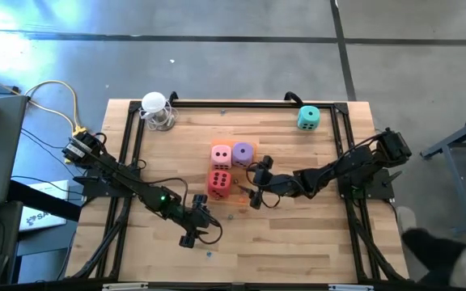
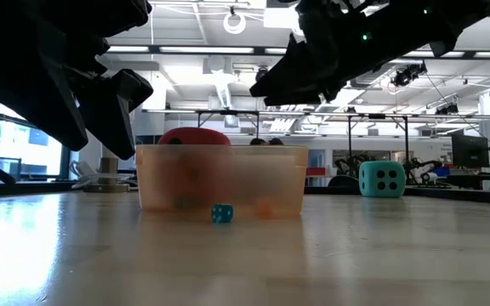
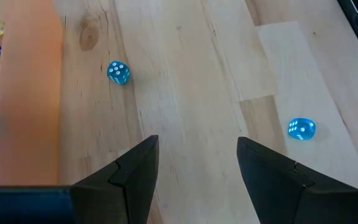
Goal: Pick & Place Dice
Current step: Put the large light blue die into the orange bin
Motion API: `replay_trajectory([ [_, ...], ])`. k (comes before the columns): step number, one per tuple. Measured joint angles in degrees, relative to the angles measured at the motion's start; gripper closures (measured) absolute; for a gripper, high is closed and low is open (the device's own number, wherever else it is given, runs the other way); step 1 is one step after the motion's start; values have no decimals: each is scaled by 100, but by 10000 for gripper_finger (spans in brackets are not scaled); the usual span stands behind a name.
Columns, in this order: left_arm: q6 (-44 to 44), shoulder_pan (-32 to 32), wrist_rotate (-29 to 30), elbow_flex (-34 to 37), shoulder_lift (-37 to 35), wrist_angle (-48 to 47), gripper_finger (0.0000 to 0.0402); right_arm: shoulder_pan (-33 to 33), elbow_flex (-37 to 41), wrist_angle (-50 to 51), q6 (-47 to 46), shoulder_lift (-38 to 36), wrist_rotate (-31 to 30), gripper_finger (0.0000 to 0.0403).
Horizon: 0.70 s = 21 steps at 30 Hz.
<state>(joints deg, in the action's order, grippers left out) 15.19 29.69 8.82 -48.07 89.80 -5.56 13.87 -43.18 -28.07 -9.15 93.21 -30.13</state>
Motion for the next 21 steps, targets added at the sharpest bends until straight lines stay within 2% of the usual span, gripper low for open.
replay_trajectory([
  [7,-18,0,0,24,0,0,192,2,0,-55,22,2,-123,56],
  [16,-18,0,-2,31,0,0,192,2,0,-136,-2,2,458,54],
  [21,7,0,-4,31,0,0,192,33,0,-289,13,2,503,41],
])
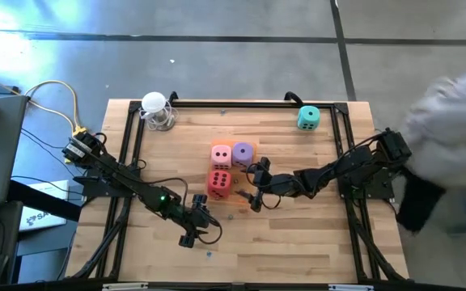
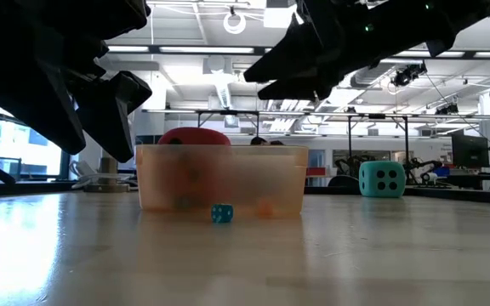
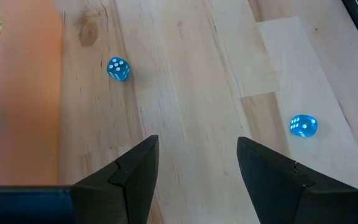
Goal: Pick & Place Dice
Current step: Put the large light blue die into the orange bin
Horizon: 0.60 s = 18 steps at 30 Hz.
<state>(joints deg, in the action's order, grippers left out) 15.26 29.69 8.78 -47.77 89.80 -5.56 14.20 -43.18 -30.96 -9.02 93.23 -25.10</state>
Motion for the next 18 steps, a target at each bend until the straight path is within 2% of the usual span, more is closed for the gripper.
replay_trajectory([
  [6,5,0,-29,0,0,2,192,60,0,-48,22,0,20,6],
  [14,20,2,-31,0,0,4,192,59,0,-55,174,0,-68,5],
  [18,20,2,-31,0,0,2,192,83,0,-55,360,-4,-395,6],
])
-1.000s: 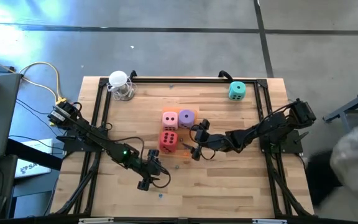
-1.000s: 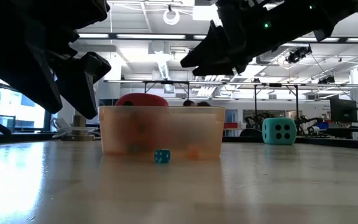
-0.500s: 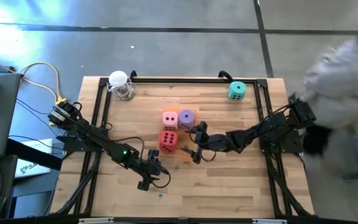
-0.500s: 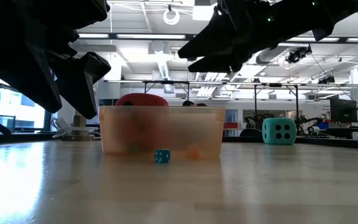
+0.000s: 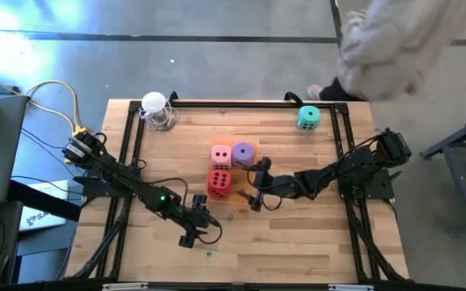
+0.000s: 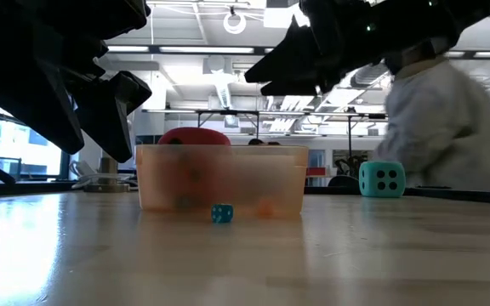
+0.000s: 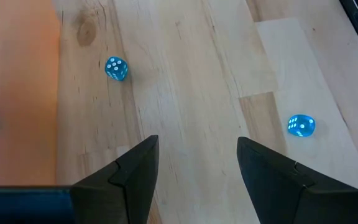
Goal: Pick & Place Dice
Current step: Put the large light blue die into the orange bin
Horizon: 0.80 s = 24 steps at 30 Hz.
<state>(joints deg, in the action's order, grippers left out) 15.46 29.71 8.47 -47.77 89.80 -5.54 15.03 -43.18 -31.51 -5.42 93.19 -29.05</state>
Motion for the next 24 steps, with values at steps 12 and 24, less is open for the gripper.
replay_trajectory([
  [12,-2,2,-76,0,0,-4,192,410,-4,1826,-207,-990,-2201,7],
  [24,-4,2,-87,3,0,2,192,145,-2,5330,-2178,-2687,-2182,7],
])
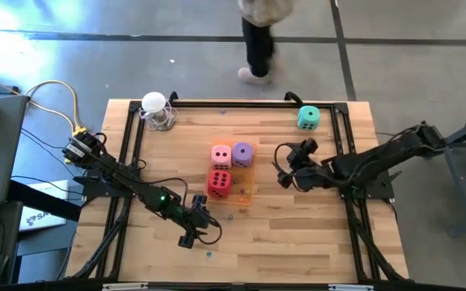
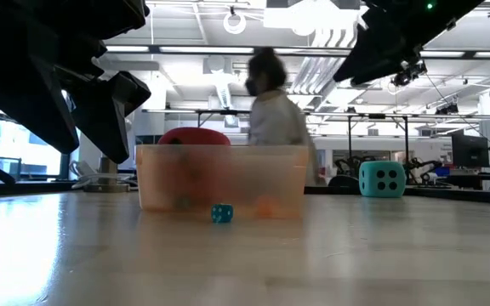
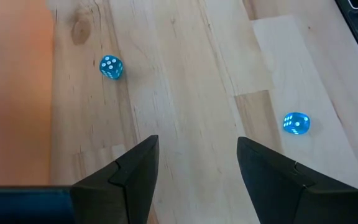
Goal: Pick & Place Dice
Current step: Put the large light blue die into the orange bin
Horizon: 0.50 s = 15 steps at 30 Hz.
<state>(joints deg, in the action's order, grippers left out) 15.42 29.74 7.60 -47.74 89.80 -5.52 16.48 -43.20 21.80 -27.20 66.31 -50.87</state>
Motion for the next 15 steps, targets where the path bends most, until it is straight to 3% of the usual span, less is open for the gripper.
replay_trajectory([
  [5,0,0,2,2,0,0,192,-235,0,-142,-419,-104,164,7],
  [15,0,-20,9,4,0,45,192,-1007,-34,-1420,518,-139,181,7],
])
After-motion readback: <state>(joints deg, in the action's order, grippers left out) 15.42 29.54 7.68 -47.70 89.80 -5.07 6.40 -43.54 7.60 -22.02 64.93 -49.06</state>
